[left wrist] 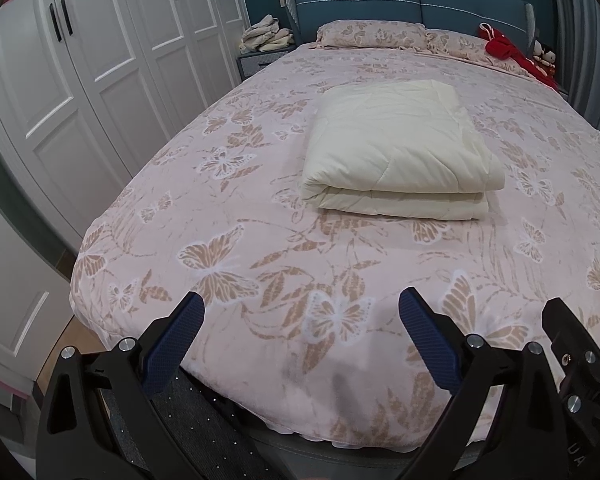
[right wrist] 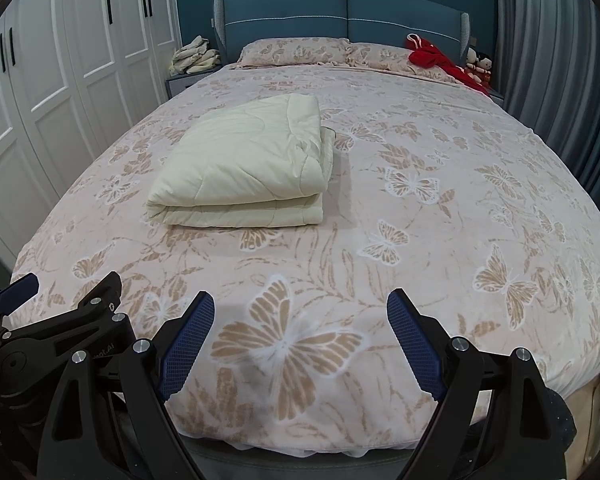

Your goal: Fold large clothes

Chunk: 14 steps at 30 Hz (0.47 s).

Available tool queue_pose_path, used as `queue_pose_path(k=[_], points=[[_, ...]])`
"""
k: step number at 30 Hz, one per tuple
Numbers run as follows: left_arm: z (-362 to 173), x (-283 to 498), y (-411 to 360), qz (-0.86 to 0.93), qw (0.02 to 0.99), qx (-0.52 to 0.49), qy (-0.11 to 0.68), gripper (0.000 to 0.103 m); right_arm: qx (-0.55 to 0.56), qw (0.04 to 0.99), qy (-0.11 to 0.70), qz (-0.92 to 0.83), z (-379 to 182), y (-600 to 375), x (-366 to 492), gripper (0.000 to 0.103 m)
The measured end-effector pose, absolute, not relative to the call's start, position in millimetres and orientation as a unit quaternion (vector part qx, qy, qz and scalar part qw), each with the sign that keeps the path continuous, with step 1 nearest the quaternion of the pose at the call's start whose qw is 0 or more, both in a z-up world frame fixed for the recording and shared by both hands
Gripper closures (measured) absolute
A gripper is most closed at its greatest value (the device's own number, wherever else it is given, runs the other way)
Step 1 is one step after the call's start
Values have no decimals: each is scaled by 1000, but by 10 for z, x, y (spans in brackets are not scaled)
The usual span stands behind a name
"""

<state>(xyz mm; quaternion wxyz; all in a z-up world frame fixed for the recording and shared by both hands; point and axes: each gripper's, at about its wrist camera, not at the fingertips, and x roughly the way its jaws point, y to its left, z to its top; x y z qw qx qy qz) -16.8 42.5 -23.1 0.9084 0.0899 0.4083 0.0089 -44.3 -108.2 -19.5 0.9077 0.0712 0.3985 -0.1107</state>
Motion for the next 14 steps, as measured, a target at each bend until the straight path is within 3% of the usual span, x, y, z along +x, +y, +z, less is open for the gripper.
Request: queue_pose_path(k=[14], points=[[-233, -145, 445, 7, 908, 84, 410, 11, 69, 908, 397, -114, -203, -1013, -436, 17]])
